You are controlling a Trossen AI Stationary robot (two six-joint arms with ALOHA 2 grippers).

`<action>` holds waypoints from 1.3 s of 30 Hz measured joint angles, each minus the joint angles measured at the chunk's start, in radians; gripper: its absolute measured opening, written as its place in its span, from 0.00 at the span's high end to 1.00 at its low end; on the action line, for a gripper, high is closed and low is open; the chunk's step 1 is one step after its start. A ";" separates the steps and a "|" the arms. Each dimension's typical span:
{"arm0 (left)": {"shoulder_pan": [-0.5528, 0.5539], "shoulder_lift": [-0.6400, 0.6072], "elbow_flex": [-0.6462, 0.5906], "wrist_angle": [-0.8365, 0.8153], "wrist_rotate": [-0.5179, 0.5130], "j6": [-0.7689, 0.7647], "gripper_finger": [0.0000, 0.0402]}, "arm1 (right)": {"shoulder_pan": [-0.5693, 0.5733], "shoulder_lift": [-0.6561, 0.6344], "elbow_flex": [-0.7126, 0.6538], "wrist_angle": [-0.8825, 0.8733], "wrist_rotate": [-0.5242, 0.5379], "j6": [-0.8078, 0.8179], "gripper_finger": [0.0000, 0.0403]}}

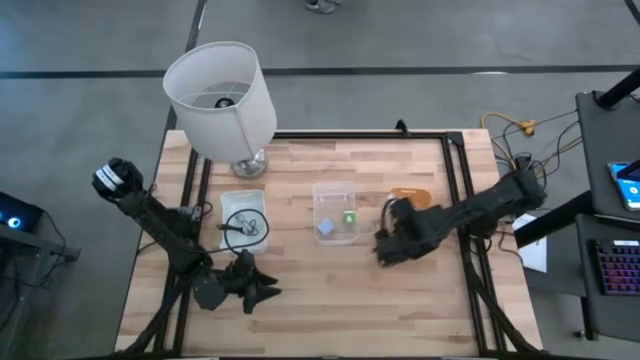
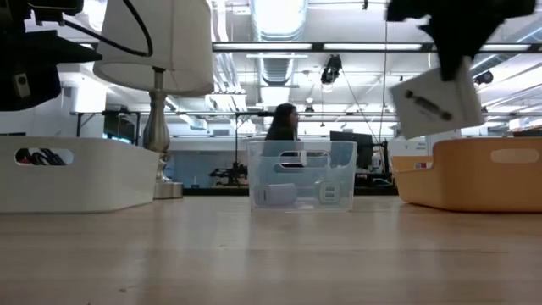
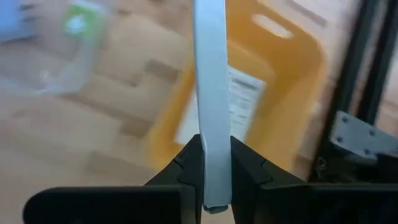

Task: Pick and place items into bin
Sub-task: Put the card box into the yellow bin, then return to Home Position

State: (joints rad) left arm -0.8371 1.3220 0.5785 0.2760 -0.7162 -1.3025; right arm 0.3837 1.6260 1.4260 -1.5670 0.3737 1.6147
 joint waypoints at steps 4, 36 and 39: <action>0.000 0.000 -0.001 -0.005 0.000 0.000 0.51 | -0.051 -0.122 -0.161 -0.008 -0.088 0.027 0.91; 0.007 -0.002 -0.005 0.007 0.000 -0.004 0.51 | -0.177 -0.064 -0.305 0.263 -0.238 -0.225 0.47; 0.007 -0.008 -0.005 0.034 0.000 -0.003 0.51 | -0.140 -0.076 -0.260 0.245 -0.227 -0.223 0.46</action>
State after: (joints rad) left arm -0.8303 1.3135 0.5736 0.3097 -0.7167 -1.3053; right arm 0.2436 1.5504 1.1664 -1.3216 0.1471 1.3914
